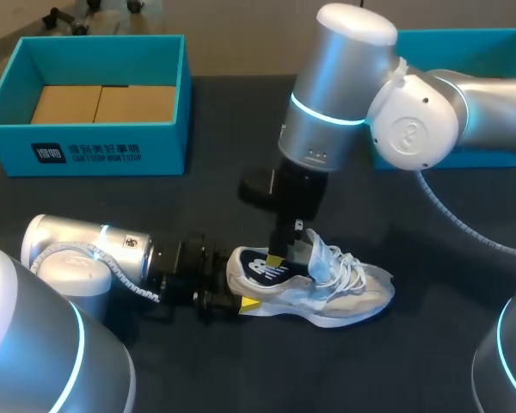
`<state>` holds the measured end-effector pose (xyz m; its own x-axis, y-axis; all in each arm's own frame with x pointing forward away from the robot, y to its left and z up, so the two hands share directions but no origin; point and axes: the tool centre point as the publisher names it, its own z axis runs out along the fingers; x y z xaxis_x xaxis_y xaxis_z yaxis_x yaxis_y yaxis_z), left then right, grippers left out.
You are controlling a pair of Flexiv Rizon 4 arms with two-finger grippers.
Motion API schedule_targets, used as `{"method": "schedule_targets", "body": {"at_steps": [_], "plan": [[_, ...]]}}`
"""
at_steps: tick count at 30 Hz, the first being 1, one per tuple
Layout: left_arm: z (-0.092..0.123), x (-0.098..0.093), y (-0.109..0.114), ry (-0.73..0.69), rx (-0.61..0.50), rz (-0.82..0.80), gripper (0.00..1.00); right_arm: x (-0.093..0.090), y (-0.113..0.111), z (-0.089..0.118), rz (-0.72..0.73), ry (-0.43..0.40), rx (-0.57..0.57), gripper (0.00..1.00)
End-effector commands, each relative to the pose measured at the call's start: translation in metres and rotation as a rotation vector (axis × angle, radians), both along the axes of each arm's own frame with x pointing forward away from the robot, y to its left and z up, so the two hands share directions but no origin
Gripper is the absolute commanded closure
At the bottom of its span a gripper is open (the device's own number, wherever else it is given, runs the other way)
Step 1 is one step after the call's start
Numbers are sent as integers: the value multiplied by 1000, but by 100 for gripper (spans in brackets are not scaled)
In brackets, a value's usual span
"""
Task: Take the shoe out of the shoebox, open the shoe tongue, remove and reinsert the insole, then place the shoe into the shoebox
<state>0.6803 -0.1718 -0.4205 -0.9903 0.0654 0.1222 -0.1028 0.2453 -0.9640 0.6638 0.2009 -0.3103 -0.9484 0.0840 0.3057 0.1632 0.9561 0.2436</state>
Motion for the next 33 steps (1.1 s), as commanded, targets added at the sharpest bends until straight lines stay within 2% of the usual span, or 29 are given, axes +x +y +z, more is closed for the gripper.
{"method": "schedule_targets", "body": {"at_steps": [1,16,33], "plan": [[-1,1,0,0,4,0,100,-1,3,0,40,1,0,100],[-1,1,0,0,4,0,100,-2,16,6,156,-13,-10,100],[-1,1,0,0,4,0,100,-6,6,5,120,-31,28,100]]}}
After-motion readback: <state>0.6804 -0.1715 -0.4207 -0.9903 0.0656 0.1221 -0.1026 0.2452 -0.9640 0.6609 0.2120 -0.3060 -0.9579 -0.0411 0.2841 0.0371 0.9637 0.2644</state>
